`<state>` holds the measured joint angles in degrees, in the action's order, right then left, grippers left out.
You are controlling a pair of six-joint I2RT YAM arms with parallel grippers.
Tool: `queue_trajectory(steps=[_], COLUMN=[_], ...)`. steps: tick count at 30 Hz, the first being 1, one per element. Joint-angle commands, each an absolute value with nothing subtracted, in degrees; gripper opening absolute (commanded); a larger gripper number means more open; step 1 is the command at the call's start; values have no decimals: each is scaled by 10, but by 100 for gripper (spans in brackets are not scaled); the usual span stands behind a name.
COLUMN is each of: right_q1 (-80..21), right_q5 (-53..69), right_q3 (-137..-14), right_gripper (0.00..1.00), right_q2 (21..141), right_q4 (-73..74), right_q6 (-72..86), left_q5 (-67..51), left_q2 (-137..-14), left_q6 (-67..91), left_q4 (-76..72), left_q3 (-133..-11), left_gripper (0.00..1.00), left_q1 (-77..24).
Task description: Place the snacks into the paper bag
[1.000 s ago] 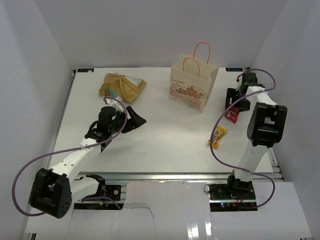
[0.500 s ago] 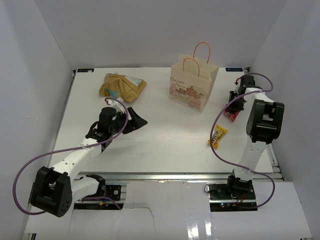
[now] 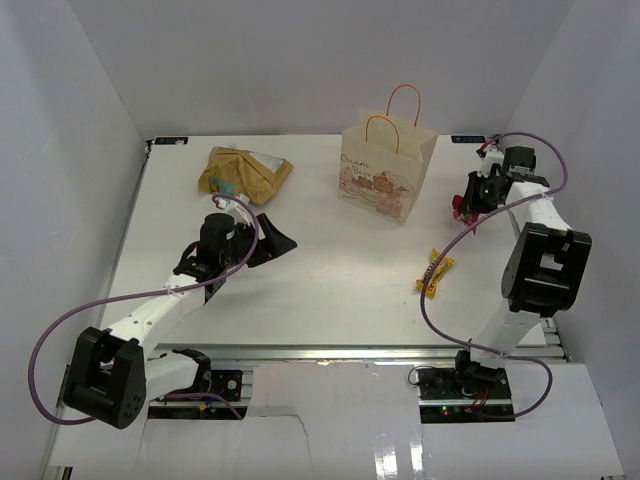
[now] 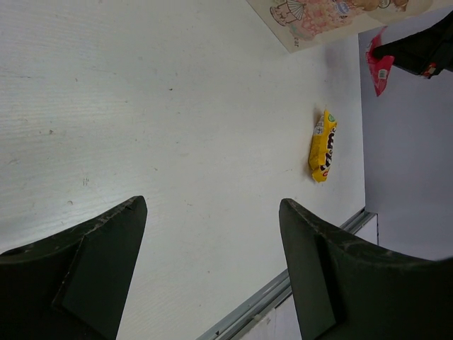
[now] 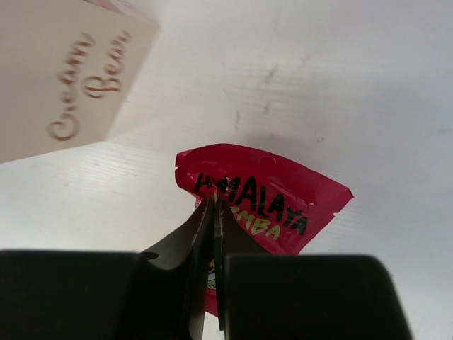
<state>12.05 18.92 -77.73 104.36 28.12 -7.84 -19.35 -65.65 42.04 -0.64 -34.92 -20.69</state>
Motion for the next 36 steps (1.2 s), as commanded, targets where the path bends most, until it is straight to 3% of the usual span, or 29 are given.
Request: queue_trajectory(steps=[1,8,13,19,30,34,36], right_q1=[124,121,78,2,-62,-62,-61], right_q5=[270,394,464,401,331,345,354], right_q3=[-776,-830,-960,-1043,-1041,-1027,-1025], right_gripper=[8,8,8,8,9,45,52], right_q2=[980,897,912,957,1023,1021,1008], right_q4=[244,171,161,122,48,54,67], right_q6=[-120,-92,-42,20,83,74,59], left_q5=[-206,-218,-228,-232,-231,-222,-210], left_q2=[-651,-648,-653,-650,-685,-713,-738], left_q6=[417,414,413,414,404,399,396], left_q4=[-24,-38,-49,-47,-48,-48,-47], left_q3=[-354,-354,-357,-361,-402,-423,-445], left_gripper=[86,86,86,86,86,86,86], left_q1=[-207,-207,-207,-208,-274,-301,-324])
